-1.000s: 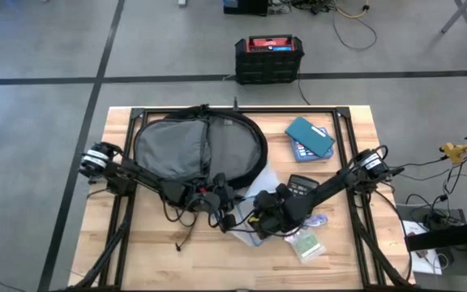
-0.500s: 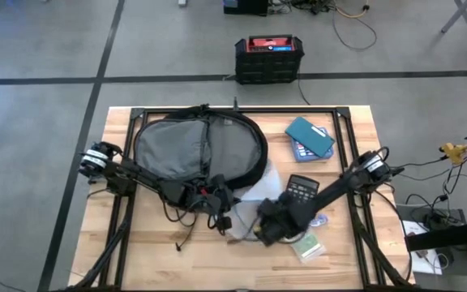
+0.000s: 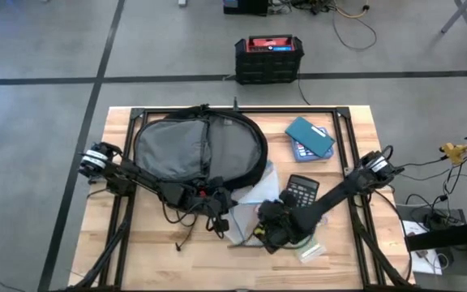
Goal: Unpack backpack
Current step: Remove the pink charger adapter from the blue zipper pouch
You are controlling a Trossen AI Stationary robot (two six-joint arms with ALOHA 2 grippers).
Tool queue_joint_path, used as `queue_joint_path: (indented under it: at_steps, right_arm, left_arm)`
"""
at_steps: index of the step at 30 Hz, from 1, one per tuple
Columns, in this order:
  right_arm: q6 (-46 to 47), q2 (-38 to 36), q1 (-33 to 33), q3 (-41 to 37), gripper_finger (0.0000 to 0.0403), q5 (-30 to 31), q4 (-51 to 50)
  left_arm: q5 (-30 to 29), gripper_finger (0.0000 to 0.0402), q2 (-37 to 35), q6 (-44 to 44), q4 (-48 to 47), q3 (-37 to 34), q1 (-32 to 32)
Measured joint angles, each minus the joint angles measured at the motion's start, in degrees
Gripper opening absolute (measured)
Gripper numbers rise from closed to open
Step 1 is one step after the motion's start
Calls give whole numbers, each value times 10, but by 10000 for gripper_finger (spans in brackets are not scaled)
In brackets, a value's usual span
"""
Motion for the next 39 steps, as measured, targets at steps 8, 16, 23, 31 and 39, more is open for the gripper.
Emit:
queue_joint_path:
  at_steps: [8, 16, 23, 31, 39]
  right_arm:
    - [9, 36, -37, 0, 123, -101, 7]
    - [-138, -17, 16, 50, 106, -170, 1]
    - [-368, -32, 24, 75, 126, -221, -37]
    - [-542, -28, 20, 76, 188, -342, -37]
    - [-597, -28, -12, 76, 255, -386, -45]
  left_arm:
    - [0, 0, 0, -4, -19, 0, 0]
    - [0, 0, 1, -15, -22, 0, -2]
    - [1, 0, 1, -28, -20, 0, -3]
    - [1, 0, 1, -17, -20, 0, -4]
    - [1, 0, 1, -15, -22, 0, -4]
